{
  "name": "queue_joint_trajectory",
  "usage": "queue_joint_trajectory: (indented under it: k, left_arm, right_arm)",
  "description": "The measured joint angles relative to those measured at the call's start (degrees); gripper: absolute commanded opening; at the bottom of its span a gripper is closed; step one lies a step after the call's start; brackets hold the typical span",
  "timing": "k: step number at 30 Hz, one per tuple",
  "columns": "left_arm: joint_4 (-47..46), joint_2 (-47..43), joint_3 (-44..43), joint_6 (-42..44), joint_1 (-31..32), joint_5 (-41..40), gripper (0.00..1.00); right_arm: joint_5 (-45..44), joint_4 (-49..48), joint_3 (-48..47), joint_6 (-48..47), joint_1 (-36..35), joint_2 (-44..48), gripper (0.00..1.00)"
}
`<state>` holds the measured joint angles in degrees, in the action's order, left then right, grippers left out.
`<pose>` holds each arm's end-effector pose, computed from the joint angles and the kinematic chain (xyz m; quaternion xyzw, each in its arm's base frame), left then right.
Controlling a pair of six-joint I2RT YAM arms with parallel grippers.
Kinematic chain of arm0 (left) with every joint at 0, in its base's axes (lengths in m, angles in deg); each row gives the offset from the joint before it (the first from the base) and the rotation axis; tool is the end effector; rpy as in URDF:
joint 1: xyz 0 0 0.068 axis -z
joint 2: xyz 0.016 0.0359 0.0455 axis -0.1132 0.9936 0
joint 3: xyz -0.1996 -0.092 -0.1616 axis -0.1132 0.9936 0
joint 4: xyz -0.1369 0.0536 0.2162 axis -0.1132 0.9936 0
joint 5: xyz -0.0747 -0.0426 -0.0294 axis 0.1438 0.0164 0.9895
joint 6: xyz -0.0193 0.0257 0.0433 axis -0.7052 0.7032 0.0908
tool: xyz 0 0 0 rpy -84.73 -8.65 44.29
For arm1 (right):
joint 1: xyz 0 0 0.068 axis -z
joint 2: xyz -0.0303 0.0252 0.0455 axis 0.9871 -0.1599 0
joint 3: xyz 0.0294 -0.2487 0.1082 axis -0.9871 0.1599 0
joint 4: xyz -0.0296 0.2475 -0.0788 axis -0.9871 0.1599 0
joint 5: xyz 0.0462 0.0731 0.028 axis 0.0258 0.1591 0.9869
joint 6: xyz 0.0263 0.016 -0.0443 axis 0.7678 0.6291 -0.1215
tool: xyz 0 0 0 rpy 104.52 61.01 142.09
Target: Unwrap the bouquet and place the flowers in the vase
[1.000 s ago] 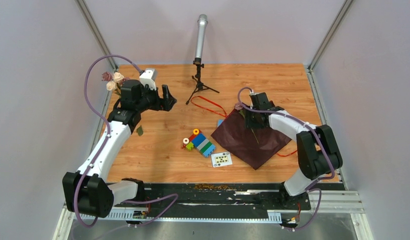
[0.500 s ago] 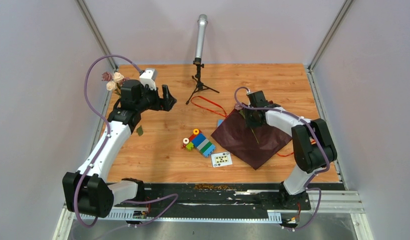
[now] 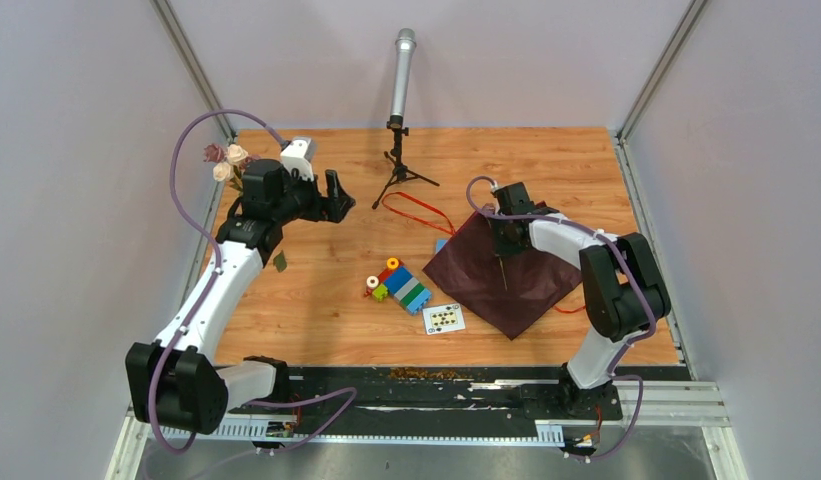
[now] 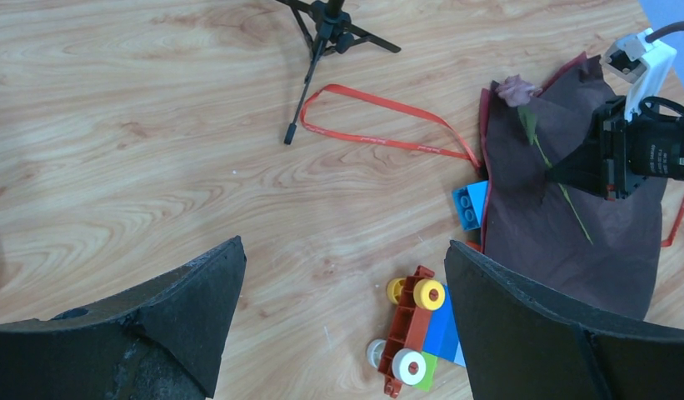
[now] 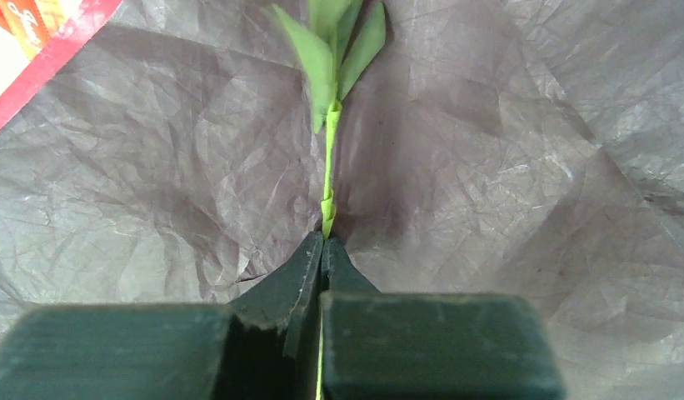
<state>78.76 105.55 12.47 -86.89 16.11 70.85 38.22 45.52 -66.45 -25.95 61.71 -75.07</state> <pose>0.2637 -0.0569 0.3255 0.0740 0.8332 -0.2414 0.4920 0.3187 0.1084 0.1622 -0.0850 0.9692 0.0308 0.2291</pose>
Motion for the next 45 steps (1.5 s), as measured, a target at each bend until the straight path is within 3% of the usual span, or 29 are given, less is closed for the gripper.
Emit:
queue_joint_trajectory:
  k: [9,17,27,33,41,45]
  left_arm:
    - [-1.01,1.92,1.55,-1.05,0.57,2.08,0.96]
    - [-4.39,2.05,2.21,-6.01,4.61,4.26,0.96]
    - [-18.93,0.94,7.50,-21.51,14.64,8.57,0.96]
    - [-33.05,-2.49,11.30,-31.74,20.26,9.55,0.97]
    - [-45.68,-6.60,13.77,-39.67,25.07,8.83,0.99]
    - [-51.01,-6.75,13.77,-42.18,25.86,8.83,0.95]
  right_arm:
    - [1.79,-1.29,0.20,-0.96,0.00,1.53,0.00]
    - [6.12,-4.90,4.26,-0.35,0.00,14.75,0.00]
    - [22.23,-13.20,10.82,0.98,-0.74,32.94,0.00]
    - [31.76,-21.33,11.89,7.56,-3.08,40.00,0.00]
    - [36.39,-30.77,11.80,14.71,-9.09,42.56,0.00]
    - [36.94,-32.68,11.78,16.06,-11.78,42.84,0.00]
